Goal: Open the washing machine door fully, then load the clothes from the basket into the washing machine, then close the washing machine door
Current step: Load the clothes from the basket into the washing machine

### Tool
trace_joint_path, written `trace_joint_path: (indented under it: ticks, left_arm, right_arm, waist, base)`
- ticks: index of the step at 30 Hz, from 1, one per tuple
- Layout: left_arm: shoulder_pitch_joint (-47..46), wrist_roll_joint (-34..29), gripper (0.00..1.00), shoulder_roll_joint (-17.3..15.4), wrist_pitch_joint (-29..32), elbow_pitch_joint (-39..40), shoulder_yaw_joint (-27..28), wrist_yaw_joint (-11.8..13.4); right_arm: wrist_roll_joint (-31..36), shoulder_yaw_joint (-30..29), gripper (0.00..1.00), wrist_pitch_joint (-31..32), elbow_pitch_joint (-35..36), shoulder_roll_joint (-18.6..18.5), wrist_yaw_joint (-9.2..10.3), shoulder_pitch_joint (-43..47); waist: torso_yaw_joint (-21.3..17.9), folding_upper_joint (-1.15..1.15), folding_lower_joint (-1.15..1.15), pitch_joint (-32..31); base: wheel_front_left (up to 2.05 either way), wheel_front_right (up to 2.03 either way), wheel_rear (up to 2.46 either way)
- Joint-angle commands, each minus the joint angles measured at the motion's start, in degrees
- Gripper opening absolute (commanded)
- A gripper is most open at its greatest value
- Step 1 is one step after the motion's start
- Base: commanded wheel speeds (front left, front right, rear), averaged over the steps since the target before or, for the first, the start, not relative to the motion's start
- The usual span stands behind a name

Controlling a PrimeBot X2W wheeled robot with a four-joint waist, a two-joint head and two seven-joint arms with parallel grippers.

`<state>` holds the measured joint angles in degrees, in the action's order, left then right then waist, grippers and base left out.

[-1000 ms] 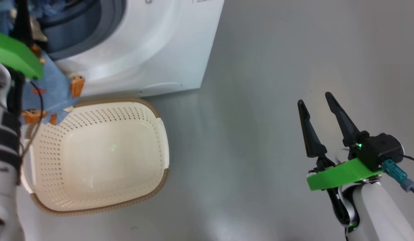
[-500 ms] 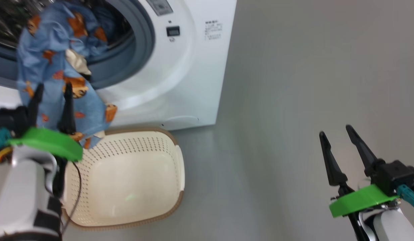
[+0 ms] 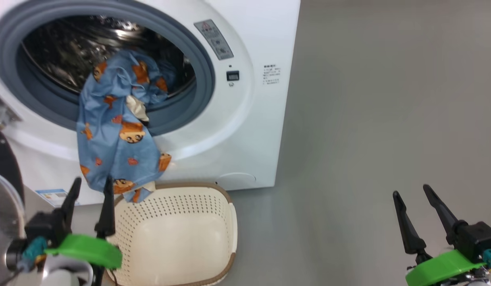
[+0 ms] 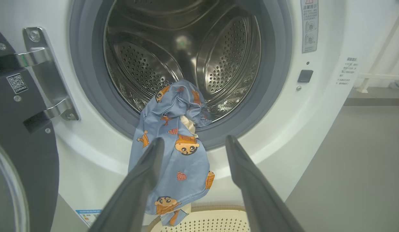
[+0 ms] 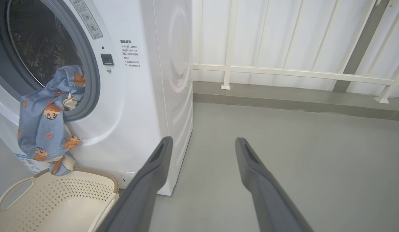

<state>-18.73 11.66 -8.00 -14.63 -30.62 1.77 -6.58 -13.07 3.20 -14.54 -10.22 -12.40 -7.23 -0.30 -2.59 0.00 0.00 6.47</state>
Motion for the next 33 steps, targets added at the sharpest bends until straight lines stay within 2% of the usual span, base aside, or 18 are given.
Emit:
trace_joint_path:
  ticks: [1, 13, 33]
  left_arm:
    - [1.13, -0.46, 1.00, -1.18, -0.37, 2.81, 2.32, -0.13]
    - [13.68, -1.90, 1.00, 1.30, -0.37, 12.42, 5.40, -0.47]
    - [16.73, -2.16, 1.00, 2.17, -0.37, 15.28, 6.93, -0.79]
  right_arm:
    - [-0.03, 0.60, 1.00, -0.46, 1.34, -1.38, -0.25, 0.58]
    - [-0.22, -0.54, 1.00, -0.46, 1.85, -1.74, -0.25, 4.76]
    - [0.00, -0.96, 1.00, -0.46, 2.46, -1.17, -0.25, 5.15]
  waist:
    - [1.27, 0.00, 0.00, -2.28]
    - [1.74, 0.00, 0.00, -5.75]
    - [1.18, 0.00, 0.00, -4.99]
  base:
    - [0.00, 0.00, 0.00]
    - [0.00, 0.00, 0.00]
    - [0.00, 0.00, 0.00]
